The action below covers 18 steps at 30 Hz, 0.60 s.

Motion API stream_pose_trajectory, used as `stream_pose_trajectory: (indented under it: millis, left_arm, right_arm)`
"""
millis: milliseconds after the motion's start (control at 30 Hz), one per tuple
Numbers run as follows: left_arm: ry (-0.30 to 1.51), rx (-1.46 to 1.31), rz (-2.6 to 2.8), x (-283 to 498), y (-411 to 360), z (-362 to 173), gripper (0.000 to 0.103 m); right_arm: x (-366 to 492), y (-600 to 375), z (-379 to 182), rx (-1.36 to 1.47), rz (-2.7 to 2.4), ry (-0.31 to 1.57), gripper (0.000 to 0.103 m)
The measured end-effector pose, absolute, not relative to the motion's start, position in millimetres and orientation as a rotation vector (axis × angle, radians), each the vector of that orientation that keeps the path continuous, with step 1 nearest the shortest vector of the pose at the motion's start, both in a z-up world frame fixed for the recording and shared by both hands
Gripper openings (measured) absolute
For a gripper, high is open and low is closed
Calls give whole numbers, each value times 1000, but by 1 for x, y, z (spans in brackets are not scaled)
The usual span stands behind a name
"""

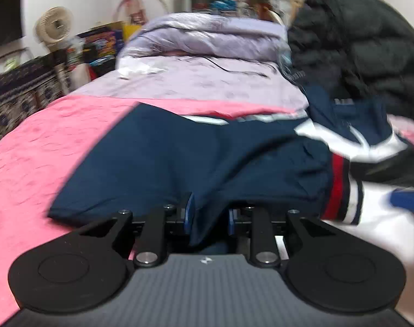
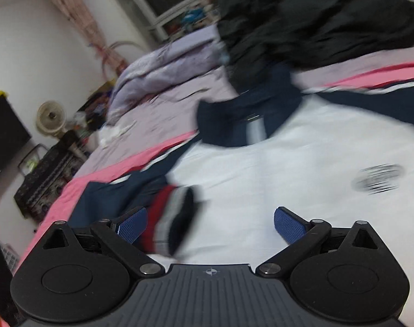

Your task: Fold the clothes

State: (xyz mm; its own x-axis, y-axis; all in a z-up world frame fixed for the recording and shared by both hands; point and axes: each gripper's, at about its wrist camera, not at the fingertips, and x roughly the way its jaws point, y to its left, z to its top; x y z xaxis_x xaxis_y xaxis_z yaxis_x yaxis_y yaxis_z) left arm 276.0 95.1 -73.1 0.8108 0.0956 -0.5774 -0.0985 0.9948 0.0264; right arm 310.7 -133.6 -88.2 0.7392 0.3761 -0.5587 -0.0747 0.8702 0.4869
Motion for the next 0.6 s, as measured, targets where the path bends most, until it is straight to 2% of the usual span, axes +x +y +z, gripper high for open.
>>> stream_pose_trajectory:
  millis: [33, 67, 100, 133, 200, 467, 600]
  left_arm:
    - [596, -10, 99, 266, 100, -65, 36]
    - [567, 13, 92, 253, 103, -57, 43]
    - [534, 54, 96, 243, 106, -52, 47]
    - [505, 104, 114, 234, 107, -48, 47]
    - [467, 185, 146, 221, 110, -43, 48]
    - [490, 90, 139, 227, 114, -33, 48]
    - [511, 115, 148, 241, 103, -37, 48]
  right_arm:
    - [318, -122, -90, 453, 259, 712, 91]
    - [325, -111, -92, 448, 260, 723, 85]
    - [329, -101, -92, 434, 267, 722, 61]
    - [334, -95, -90, 436, 276, 742, 41]
    - [338, -99, -85, 464, 280, 763, 19]
    - [323, -172, -32, 228, 91, 597, 16]
    - [323, -221, -26, 144, -50, 572, 16]
